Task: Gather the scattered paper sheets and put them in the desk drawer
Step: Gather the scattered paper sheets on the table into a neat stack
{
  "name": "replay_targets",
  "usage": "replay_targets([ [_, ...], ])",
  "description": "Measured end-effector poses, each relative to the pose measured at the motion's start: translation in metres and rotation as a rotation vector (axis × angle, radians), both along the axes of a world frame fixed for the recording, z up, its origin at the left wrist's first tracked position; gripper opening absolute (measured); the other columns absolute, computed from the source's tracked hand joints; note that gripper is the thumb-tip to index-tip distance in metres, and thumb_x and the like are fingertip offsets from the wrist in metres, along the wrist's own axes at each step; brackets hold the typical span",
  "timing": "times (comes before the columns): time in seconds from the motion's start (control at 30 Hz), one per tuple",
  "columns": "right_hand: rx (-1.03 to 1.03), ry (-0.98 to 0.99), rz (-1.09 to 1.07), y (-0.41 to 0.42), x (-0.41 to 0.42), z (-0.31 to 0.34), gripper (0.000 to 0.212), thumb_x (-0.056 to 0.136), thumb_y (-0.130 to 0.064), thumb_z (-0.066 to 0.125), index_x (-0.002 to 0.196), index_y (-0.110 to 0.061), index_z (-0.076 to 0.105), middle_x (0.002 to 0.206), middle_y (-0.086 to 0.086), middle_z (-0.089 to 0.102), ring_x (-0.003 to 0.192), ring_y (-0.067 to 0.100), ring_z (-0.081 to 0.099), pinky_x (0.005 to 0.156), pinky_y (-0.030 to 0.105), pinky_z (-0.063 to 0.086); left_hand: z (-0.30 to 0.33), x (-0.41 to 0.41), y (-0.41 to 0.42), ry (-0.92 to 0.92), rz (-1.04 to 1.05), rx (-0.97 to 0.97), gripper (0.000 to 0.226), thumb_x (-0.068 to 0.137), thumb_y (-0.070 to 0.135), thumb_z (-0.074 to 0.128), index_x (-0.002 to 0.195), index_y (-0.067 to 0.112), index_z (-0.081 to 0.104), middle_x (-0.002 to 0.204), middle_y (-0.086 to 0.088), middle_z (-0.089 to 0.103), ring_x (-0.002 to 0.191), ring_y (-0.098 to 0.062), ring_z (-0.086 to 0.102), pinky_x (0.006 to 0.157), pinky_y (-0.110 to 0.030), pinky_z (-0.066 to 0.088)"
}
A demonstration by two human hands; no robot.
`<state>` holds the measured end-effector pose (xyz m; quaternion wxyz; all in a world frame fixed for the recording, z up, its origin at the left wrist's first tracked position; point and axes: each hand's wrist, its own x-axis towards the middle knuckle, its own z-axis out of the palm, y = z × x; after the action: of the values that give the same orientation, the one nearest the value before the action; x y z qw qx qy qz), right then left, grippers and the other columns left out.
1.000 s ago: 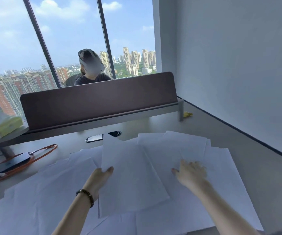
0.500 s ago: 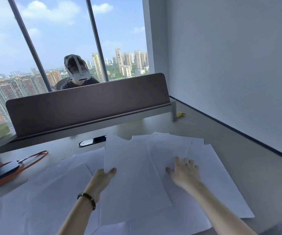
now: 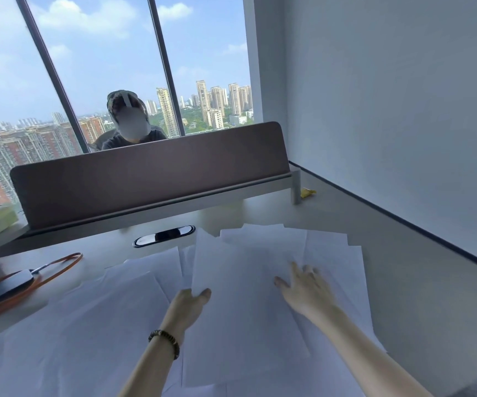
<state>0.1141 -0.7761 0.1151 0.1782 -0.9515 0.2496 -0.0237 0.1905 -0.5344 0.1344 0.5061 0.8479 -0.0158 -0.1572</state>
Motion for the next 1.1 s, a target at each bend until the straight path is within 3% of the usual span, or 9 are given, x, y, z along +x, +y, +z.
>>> replay_targets([
  [0.1,0.008,-0.038,0.007,-0.001,0.001,0.005,0.064,0.1,-0.057,0.037,0.148,-0.014,0.033,0.142,0.021,0.047,0.135,0.038,0.04,0.106,0.044,0.038,0.005,-0.006,-0.007,-0.003,-0.011,-0.01,0.024,0.096,0.029,0.059,0.074,0.021,0.06,0.082,-0.003,0.064,0.072,-0.015,0.057,0.064,-0.024,0.041],
  [0.2,-0.182,0.126,-0.11,-0.013,-0.008,0.01,0.069,0.099,-0.063,0.031,0.151,-0.019,0.031,0.148,0.022,0.045,0.137,0.039,0.039,0.106,0.052,0.033,0.006,-0.004,-0.004,-0.005,-0.032,0.02,0.023,0.095,0.031,0.06,0.076,0.018,0.063,0.082,-0.004,0.062,0.073,-0.02,0.057,0.064,-0.026,0.04],
  [0.3,-0.188,0.18,-0.105,-0.018,-0.013,0.006,0.066,0.098,-0.064,0.03,0.145,-0.019,0.038,0.141,0.018,0.054,0.132,0.038,0.044,0.105,0.055,0.033,0.007,-0.003,-0.003,-0.019,-0.038,0.046,0.023,0.095,0.032,0.06,0.085,0.013,0.066,0.078,-0.003,0.064,0.075,-0.023,0.059,0.066,-0.028,0.042],
  [0.47,-0.013,-0.037,-0.044,-0.017,-0.011,0.005,0.051,0.1,-0.039,0.048,0.145,-0.015,0.039,0.133,0.013,0.053,0.127,0.035,0.048,0.1,0.043,0.04,0.007,-0.009,-0.013,0.026,-0.114,0.021,0.031,0.093,0.035,0.062,0.098,0.006,0.071,0.089,-0.007,0.073,0.083,-0.025,0.068,0.073,-0.03,0.049],
  [0.57,0.222,-0.156,-0.083,-0.031,-0.012,0.005,0.06,0.092,-0.016,0.059,0.148,-0.016,0.037,0.136,0.013,0.053,0.132,0.034,0.046,0.099,0.037,0.041,0.013,-0.015,-0.015,0.056,-0.125,-0.034,0.023,0.095,0.033,0.062,0.096,0.012,0.072,0.098,-0.008,0.077,0.092,-0.027,0.072,0.08,-0.034,0.057],
  [0.73,0.481,-0.141,-0.194,-0.055,-0.012,0.01,0.085,0.081,-0.022,0.081,0.152,-0.013,0.036,0.148,0.014,0.049,0.136,0.032,0.048,0.099,0.033,0.045,0.011,-0.014,-0.016,-0.005,-0.078,-0.031,0.02,0.095,0.03,0.062,0.083,0.015,0.067,0.082,-0.004,0.069,0.073,-0.021,0.064,0.066,-0.026,0.049],
  [0.83,0.521,-0.175,-0.23,-0.053,-0.009,0.003,0.068,0.084,-0.024,0.078,0.144,-0.01,0.05,0.142,0.015,0.055,0.127,0.03,0.056,0.086,0.026,0.044,0.009,-0.016,-0.022,0.023,-0.11,-0.006,0.022,0.095,0.032,0.061,0.081,0.015,0.066,0.084,-0.005,0.067,0.075,-0.021,0.061,0.067,-0.027,0.046],
  [0.97,0.501,-0.22,-0.247,-0.049,-0.004,-0.001,0.034,0.09,-0.024,0.069,0.122,-0.014,0.069,0.124,0.011,0.069,0.116,0.029,0.063,0.077,0.023,0.039,0.009,-0.019,-0.033,0.046,-0.149,-0.035,0.034,0.091,0.037,0.063,0.103,0.006,0.071,0.096,-0.006,0.074,0.089,-0.024,0.069,0.082,-0.034,0.052],
  [1.1,0.528,-0.29,-0.248,-0.051,-0.005,-0.003,0.019,0.091,-0.016,0.063,0.105,-0.013,0.074,0.11,0.009,0.071,0.102,0.028,0.064,0.071,0.026,0.041,0.014,-0.02,-0.035,0.014,-0.135,-0.058,0.021,0.094,0.034,0.062,0.092,0.016,0.072,0.098,-0.009,0.075,0.092,-0.027,0.07,0.083,-0.036,0.054],
])
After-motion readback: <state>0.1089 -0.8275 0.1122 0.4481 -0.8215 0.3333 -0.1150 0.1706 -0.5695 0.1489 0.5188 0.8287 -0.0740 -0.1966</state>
